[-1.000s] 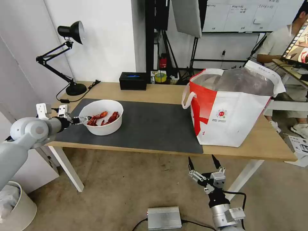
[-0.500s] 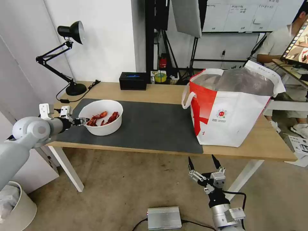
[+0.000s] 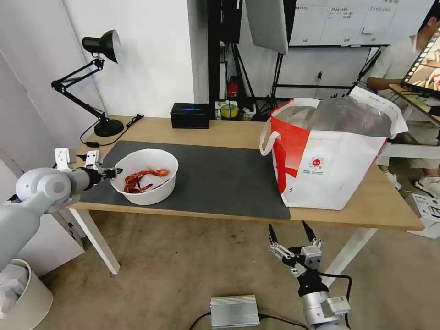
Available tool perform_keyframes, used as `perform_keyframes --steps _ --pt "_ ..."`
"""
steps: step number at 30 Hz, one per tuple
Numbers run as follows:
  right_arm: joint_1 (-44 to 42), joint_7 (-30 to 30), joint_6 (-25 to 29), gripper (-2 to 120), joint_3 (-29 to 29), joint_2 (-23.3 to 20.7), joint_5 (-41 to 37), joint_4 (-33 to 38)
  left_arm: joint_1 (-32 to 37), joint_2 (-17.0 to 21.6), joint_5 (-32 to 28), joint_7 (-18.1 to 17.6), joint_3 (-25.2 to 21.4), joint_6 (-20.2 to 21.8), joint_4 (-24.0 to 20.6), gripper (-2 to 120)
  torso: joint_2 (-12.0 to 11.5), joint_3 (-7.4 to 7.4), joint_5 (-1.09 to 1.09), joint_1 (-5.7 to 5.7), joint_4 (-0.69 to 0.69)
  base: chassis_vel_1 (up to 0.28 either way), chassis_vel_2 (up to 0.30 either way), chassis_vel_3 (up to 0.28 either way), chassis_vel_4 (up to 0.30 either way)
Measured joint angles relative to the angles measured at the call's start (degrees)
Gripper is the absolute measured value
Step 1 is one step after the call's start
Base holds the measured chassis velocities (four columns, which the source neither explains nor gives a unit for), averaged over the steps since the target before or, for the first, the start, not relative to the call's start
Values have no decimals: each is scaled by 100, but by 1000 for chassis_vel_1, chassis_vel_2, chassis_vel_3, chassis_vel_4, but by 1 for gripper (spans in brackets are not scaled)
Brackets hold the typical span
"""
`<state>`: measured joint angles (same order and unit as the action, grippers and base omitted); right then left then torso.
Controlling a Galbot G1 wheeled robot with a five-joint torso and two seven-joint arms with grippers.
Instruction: Pick up the trash from the table and place it into the takeout bag.
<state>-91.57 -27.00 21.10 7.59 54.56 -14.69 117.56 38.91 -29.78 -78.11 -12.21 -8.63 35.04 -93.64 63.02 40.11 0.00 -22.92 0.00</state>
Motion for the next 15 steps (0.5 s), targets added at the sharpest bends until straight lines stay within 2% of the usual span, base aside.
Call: perform_keyframes --steps 6,15 --pt "0 0 0 100 0 0 0 0 119 101 -335 -70 -369 -30 -284 0 0 0 0 0 0 0 0 0 0" --pt "0 0 0 100 0 0 0 0 -107 114 -679 -179 -407 -40 -662 0 0 0 1 0 0 0 0 0 0"
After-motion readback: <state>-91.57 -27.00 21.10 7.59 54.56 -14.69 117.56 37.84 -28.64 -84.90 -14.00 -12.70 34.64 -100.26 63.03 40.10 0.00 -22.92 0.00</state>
